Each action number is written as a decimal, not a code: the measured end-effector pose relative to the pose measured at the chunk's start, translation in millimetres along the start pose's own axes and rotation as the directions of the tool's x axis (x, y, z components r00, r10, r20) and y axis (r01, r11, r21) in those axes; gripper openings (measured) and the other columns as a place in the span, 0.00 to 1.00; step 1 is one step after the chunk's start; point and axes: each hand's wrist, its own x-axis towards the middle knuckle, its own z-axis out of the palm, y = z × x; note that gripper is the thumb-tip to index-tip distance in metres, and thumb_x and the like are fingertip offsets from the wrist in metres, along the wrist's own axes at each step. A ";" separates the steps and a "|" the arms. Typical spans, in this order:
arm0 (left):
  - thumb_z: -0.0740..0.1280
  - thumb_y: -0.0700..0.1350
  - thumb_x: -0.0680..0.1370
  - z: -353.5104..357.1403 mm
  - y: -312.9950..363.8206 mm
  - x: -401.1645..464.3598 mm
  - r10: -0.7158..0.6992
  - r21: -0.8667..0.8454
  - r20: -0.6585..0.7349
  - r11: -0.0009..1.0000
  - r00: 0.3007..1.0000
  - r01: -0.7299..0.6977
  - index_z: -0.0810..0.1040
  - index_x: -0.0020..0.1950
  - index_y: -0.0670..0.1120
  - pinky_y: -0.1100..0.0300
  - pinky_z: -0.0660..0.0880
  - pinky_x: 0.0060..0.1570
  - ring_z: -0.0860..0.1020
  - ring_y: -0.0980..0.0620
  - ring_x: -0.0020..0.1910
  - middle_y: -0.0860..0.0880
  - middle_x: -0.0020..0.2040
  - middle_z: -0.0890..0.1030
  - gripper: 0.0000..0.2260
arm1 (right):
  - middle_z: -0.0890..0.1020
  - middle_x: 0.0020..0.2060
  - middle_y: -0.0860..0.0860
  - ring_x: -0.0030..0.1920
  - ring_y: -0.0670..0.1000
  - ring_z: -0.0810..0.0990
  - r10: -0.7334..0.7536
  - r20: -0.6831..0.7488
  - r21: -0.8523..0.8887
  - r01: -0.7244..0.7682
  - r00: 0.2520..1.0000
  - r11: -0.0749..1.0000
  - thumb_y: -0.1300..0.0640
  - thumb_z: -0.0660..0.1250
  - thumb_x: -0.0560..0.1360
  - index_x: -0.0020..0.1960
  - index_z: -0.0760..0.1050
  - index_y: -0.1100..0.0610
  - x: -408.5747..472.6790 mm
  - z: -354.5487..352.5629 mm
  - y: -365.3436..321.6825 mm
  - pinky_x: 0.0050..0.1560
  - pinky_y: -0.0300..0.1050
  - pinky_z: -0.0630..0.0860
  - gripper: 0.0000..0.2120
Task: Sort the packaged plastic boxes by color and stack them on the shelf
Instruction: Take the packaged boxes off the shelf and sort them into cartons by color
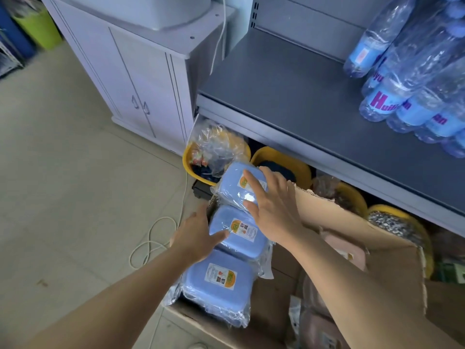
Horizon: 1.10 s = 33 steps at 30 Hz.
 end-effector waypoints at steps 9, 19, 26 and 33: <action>0.62 0.59 0.77 -26.1 22.5 -19.5 -0.009 0.084 0.054 0.996 0.998 0.004 0.59 0.71 0.45 0.51 0.71 0.57 0.72 0.43 0.62 0.43 0.66 0.71 0.29 | 0.49 0.75 0.54 0.75 0.57 0.48 0.085 0.087 0.138 -0.097 0.993 0.986 0.41 0.59 0.77 0.77 0.47 0.49 -10.2 -59.4 2.5 0.74 0.55 0.50 0.35; 0.61 0.53 0.78 -181.0 156.6 -111.0 0.418 0.196 -0.176 0.902 0.891 -0.384 0.68 0.67 0.50 0.52 0.72 0.58 0.75 0.46 0.60 0.48 0.62 0.77 0.18 | 0.70 0.65 0.48 0.65 0.51 0.70 0.206 -0.151 0.229 -0.168 0.967 0.959 0.53 0.61 0.79 0.69 0.66 0.52 -83.1 -277.5 11.0 0.60 0.47 0.69 0.19; 0.59 0.52 0.80 -266.9 283.9 -192.3 0.679 0.368 -0.261 0.727 0.686 -0.580 0.70 0.64 0.51 0.53 0.74 0.53 0.77 0.47 0.57 0.51 0.56 0.80 0.14 | 0.74 0.57 0.52 0.58 0.56 0.75 0.297 -0.355 0.165 -0.253 0.886 0.953 0.56 0.61 0.77 0.63 0.71 0.55 -136.4 -424.3 31.3 0.54 0.52 0.73 0.15; 0.58 0.51 0.80 -295.8 392.2 -242.9 0.814 0.503 -0.282 0.576 0.508 -0.644 0.69 0.65 0.52 0.54 0.72 0.50 0.76 0.43 0.58 0.48 0.57 0.80 0.14 | 0.71 0.66 0.50 0.64 0.54 0.71 0.363 -0.472 0.118 -0.351 0.803 0.929 0.54 0.60 0.80 0.71 0.65 0.53 -186.9 -515.3 74.6 0.57 0.47 0.71 0.20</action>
